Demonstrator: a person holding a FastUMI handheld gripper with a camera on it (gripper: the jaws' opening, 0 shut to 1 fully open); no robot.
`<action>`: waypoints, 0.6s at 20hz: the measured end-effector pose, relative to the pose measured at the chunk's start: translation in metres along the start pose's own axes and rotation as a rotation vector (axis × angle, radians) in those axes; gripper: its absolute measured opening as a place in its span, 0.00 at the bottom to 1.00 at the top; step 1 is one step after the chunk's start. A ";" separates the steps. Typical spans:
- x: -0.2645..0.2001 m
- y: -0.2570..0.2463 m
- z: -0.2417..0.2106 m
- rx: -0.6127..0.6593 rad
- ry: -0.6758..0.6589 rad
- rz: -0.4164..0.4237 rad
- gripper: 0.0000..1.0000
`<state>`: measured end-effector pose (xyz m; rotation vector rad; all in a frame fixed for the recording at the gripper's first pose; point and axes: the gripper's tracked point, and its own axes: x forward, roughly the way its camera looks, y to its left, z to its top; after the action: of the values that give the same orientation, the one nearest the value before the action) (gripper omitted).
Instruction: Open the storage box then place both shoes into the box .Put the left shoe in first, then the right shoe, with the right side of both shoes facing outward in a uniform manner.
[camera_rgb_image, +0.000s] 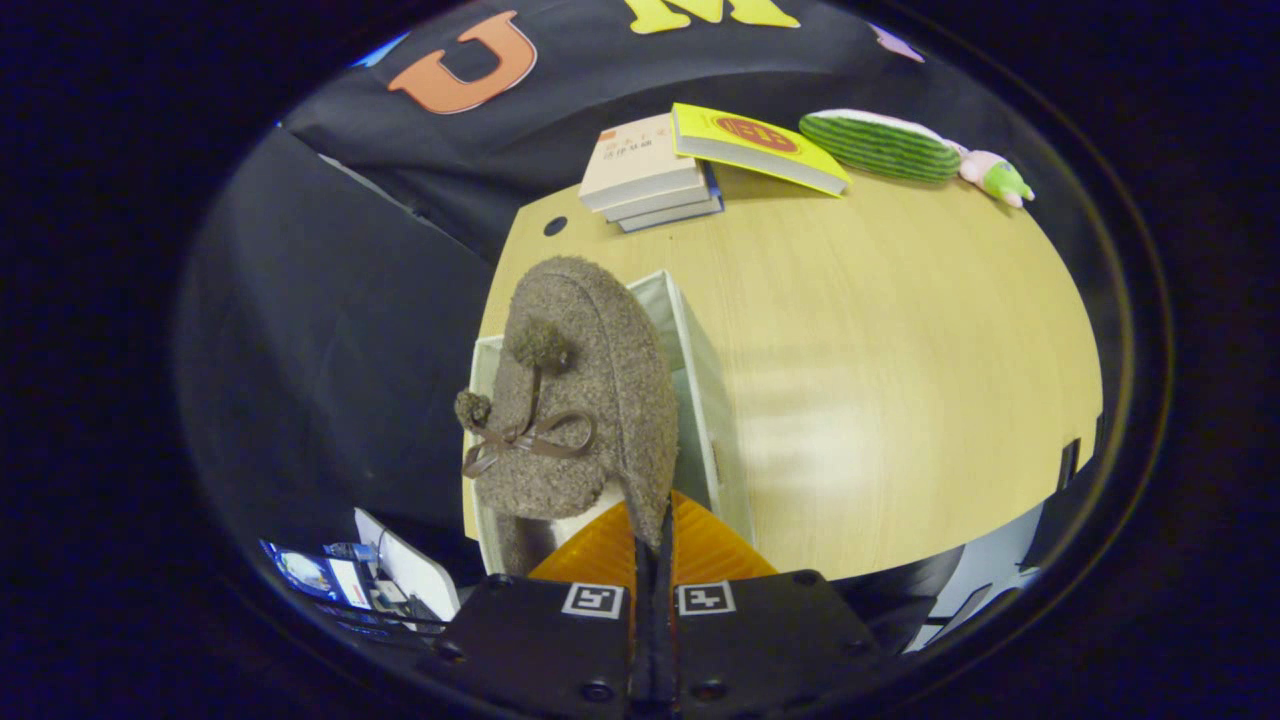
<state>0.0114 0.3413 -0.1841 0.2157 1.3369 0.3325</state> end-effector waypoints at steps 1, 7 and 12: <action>0.002 -0.002 -0.003 -0.013 0.009 -0.008 0.06; 0.010 -0.011 -0.009 -0.041 0.017 -0.045 0.14; -0.003 0.003 -0.007 -0.067 -0.014 0.010 0.58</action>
<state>0.0037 0.3423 -0.1820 0.1678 1.3088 0.3829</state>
